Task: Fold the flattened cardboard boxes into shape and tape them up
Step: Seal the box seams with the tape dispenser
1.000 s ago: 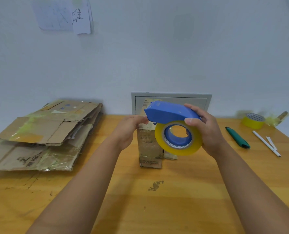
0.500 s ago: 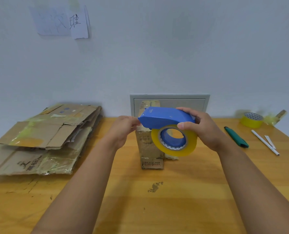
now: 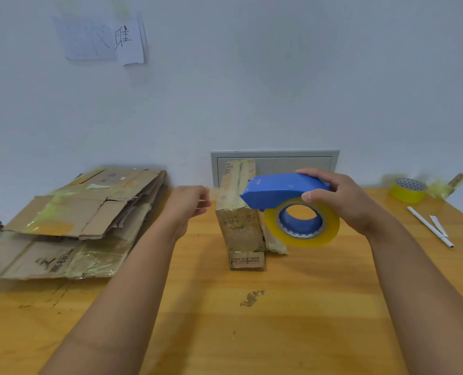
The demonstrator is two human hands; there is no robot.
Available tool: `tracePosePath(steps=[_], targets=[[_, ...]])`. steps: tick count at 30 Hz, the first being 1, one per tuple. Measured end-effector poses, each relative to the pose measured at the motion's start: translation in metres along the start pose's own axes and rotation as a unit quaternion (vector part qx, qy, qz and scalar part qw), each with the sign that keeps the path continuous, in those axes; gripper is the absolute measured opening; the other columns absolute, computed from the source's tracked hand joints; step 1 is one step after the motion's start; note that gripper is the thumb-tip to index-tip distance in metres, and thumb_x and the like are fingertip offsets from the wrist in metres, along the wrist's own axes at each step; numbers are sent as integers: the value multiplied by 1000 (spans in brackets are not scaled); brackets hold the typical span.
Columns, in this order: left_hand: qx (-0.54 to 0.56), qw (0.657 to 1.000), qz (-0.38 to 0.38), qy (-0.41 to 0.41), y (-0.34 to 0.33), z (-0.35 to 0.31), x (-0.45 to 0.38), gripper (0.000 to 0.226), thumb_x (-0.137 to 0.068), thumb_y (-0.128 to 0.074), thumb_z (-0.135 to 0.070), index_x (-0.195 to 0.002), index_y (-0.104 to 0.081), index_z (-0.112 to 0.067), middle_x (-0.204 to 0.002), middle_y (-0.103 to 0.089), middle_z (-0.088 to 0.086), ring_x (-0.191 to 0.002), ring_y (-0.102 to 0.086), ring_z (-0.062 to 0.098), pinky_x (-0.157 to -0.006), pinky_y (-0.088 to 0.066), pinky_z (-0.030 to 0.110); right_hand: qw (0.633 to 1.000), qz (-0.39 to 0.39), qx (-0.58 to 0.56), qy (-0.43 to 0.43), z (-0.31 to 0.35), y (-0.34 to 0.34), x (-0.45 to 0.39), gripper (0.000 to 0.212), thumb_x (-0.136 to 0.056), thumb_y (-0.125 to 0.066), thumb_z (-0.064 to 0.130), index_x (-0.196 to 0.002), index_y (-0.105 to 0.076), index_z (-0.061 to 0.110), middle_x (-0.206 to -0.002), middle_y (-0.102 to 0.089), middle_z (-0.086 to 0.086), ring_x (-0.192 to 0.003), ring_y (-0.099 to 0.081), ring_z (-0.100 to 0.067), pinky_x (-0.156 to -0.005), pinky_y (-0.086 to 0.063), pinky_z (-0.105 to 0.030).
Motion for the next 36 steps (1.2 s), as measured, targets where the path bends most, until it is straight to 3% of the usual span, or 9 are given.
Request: tracePosePath(steps=[5,10,16,23,28,33,36], targets=[[-20,1000,1,5,-14,10,7,14,-97,-58,-22,-91,-65,-11,-96,-63,4,-93,-61,18,-85,-56,35,999,8,24,-29,-5,6,-2,57,-67,-72,48,-123,-64,49,-114,-65,19,-98,-64,-2,-81,-50,-23],[3,1000,-14,4,-21,16,7,19,-97,-61,-26,-87,-64,-10,-90,-66,2,-90,-64,15,-70,-54,25,999,-11,25,-27,-7,7,-3,55,-70,-70,45,-125,-64,45,-116,-65,16,-104,-63,-8,-84,-51,-25],[5,1000,-24,7,-19,25,4,23,-98,-61,-25,-87,-63,-4,-93,-68,6,-93,-66,17,-68,-54,24,999,-30,18,-16,-3,7,-11,55,-73,-64,42,-127,-65,38,-116,-65,15,-105,-61,-9,-82,-47,-24],[22,999,-20,31,-21,43,1,21,-96,-63,-23,-87,-62,-4,-101,-71,13,-99,-67,21,-85,-59,33,999,-19,33,-31,-14,1,-10,56,-72,-62,41,-128,-65,34,-116,-65,9,-106,-61,-13,-83,-48,-27],[25,999,-3,31,-25,52,3,22,-94,-65,-22,-79,-62,-6,-97,-72,11,-98,-67,20,-88,-58,34,998,-19,32,-42,-22,3,-6,55,-72,-60,40,-127,-66,34,-115,-65,12,-105,-60,-11,-80,-46,-24],[15,999,19,42,-30,58,6,28,-93,-66,-32,-92,-69,-5,-88,-65,6,-88,-61,19,-89,-56,37,998,-20,25,-55,-32,7,1,53,-72,-59,39,-125,-66,36,-115,-65,12,-104,-60,-10,-77,-45,-21],[23,997,42,68,-29,56,7,26,-93,-66,-34,-75,-64,-14,-76,-63,-2,-82,-60,17,-79,-52,33,998,-24,22,-54,-36,5,4,53,-73,-57,40,-126,-64,36,-117,-64,12,-105,-59,-11,-77,-45,-21]])
Point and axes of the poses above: each hand's wrist, its own x-axis away from the middle knuckle, its own y-axis out of the back of the hand, z = x × y, the point moved 3 cm from there along -x, towards the middle knuckle
